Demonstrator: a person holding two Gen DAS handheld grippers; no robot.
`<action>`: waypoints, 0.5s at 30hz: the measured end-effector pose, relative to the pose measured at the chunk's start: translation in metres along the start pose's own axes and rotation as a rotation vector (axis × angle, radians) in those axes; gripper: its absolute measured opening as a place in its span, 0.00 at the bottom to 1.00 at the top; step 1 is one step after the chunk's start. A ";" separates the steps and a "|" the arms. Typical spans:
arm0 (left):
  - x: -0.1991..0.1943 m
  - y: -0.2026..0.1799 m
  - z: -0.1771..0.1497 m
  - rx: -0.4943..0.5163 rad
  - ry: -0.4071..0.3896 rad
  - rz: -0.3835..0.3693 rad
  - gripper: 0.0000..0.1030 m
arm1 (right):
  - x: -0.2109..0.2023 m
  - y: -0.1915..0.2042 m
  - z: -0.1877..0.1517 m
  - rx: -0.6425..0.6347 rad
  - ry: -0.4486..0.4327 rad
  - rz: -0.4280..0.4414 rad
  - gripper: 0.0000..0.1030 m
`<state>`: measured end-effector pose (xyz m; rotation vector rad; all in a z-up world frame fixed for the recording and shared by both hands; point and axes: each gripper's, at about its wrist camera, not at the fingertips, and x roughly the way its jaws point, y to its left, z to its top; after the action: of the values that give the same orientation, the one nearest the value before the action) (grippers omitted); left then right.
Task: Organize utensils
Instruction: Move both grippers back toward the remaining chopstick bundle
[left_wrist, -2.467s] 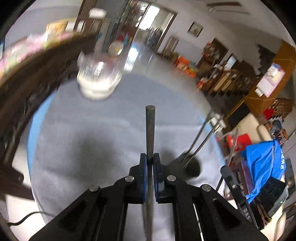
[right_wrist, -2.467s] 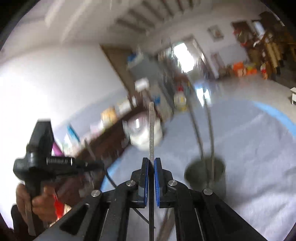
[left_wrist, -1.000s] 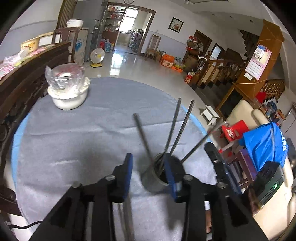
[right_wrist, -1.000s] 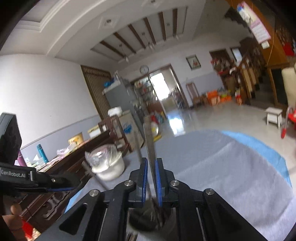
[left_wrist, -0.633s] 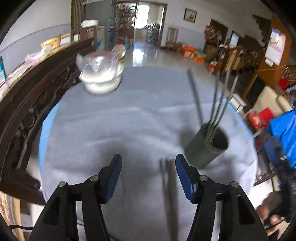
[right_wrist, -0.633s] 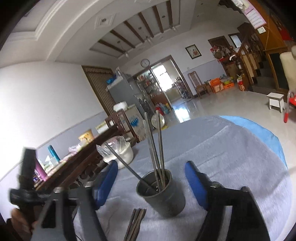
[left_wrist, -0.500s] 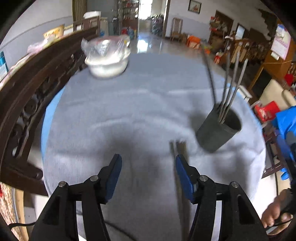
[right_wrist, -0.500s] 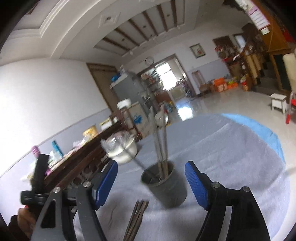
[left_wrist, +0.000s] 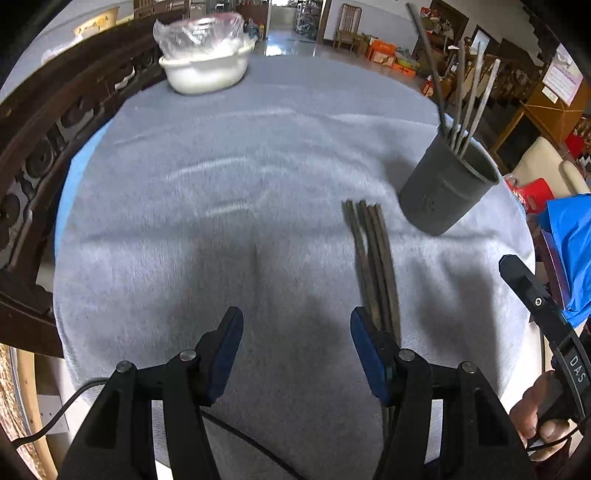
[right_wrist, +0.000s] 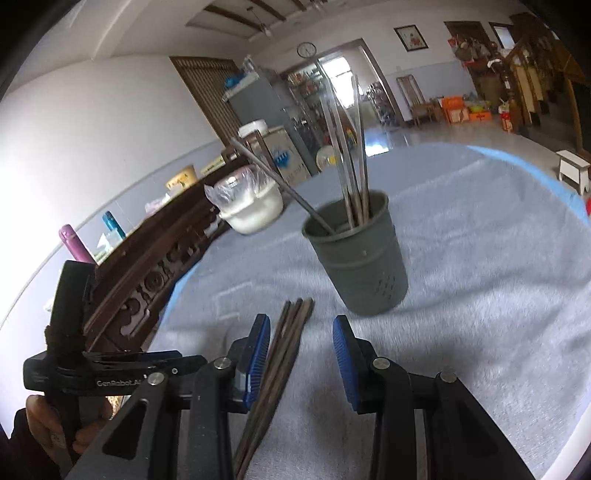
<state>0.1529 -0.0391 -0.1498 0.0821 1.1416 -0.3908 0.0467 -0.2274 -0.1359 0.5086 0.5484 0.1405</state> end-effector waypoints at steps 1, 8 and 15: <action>0.003 0.002 -0.002 0.000 0.003 0.000 0.60 | 0.002 -0.002 -0.002 0.010 0.006 0.005 0.38; 0.005 -0.001 -0.004 0.037 -0.030 0.060 0.60 | 0.014 -0.013 -0.007 0.050 0.018 0.028 0.38; 0.005 -0.005 -0.001 0.075 -0.085 0.152 0.60 | 0.018 -0.037 -0.014 0.107 -0.004 0.021 0.39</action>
<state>0.1521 -0.0448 -0.1536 0.2143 1.0296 -0.2990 0.0545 -0.2490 -0.1727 0.6190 0.5488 0.1308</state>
